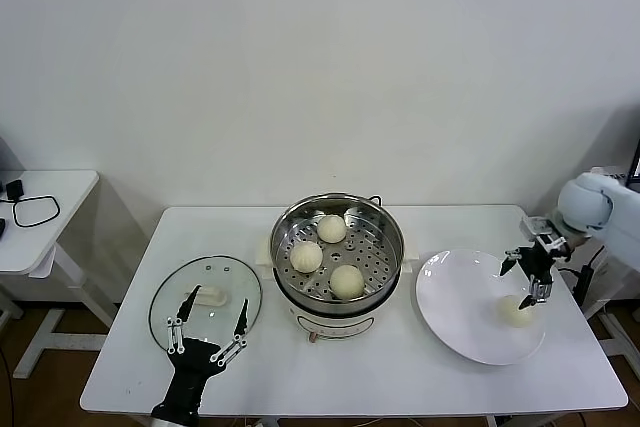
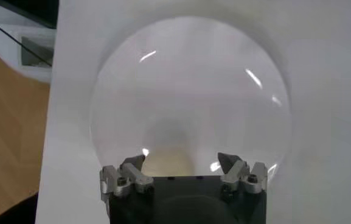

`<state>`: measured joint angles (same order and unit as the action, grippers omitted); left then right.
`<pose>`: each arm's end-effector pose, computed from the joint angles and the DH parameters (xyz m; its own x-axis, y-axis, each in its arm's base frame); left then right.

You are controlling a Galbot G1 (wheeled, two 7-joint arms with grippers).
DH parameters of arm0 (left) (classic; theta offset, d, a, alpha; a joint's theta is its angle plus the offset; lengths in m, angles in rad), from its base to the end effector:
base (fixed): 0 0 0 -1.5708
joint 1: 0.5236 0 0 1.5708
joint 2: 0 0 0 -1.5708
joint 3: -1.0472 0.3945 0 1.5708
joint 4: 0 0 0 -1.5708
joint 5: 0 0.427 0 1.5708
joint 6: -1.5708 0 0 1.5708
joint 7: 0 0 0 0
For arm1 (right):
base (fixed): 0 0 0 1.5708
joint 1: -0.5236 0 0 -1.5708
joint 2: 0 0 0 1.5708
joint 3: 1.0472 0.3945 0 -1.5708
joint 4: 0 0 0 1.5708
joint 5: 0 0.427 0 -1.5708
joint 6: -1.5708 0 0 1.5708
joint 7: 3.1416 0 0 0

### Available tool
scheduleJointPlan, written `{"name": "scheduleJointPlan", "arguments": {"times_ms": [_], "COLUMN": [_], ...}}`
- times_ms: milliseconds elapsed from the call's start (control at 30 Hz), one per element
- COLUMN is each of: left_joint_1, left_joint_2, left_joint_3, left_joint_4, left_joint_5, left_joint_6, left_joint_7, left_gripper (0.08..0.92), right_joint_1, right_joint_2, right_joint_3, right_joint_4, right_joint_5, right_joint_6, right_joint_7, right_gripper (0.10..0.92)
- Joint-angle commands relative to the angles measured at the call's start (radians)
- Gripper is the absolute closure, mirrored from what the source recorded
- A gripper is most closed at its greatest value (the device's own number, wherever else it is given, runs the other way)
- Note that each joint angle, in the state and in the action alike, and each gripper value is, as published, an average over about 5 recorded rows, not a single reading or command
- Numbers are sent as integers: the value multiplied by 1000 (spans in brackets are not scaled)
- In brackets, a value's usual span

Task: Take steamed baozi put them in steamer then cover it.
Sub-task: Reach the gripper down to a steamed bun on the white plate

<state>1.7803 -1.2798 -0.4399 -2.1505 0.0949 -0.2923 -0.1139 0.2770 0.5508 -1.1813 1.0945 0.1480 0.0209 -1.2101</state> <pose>0.1558 0.0175 -0.3589 -0.9738 0.1892 -0.1266 0.1559 0.9594 0.2349 0.5980 -0.3062 -0.2028 0.0102 -0.1047 0.9945 -0.9983 -0.0578 0.0042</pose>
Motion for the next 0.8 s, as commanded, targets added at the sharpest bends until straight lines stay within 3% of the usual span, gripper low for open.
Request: {"name": "scheduleJointPlan", "arguments": {"times_ms": [33, 667, 800], "left_joint_1": [0, -7, -6], "left_joint_2": [0, 3, 3], "left_joint_3": [-1, -3, -3], "left_joint_4": [-3, 2, 0], "left_joint_5": [1, -2, -2], "left_joint_6": [2, 5, 4], "left_joint_7": [0, 0, -1], "left_gripper": [177, 177, 177], "right_joint_1": [-114, -199, -203], "right_joint_2": [-2, 35, 35], "right_joint_3": [64, 123, 126], "right_joint_4": [-45, -99, -94], "right_joint_5": [-26, -68, -61], "right_joint_6": [-20, -8, -6], "right_joint_7": [41, 90, 96], "right_gripper": [203, 203, 237]}}
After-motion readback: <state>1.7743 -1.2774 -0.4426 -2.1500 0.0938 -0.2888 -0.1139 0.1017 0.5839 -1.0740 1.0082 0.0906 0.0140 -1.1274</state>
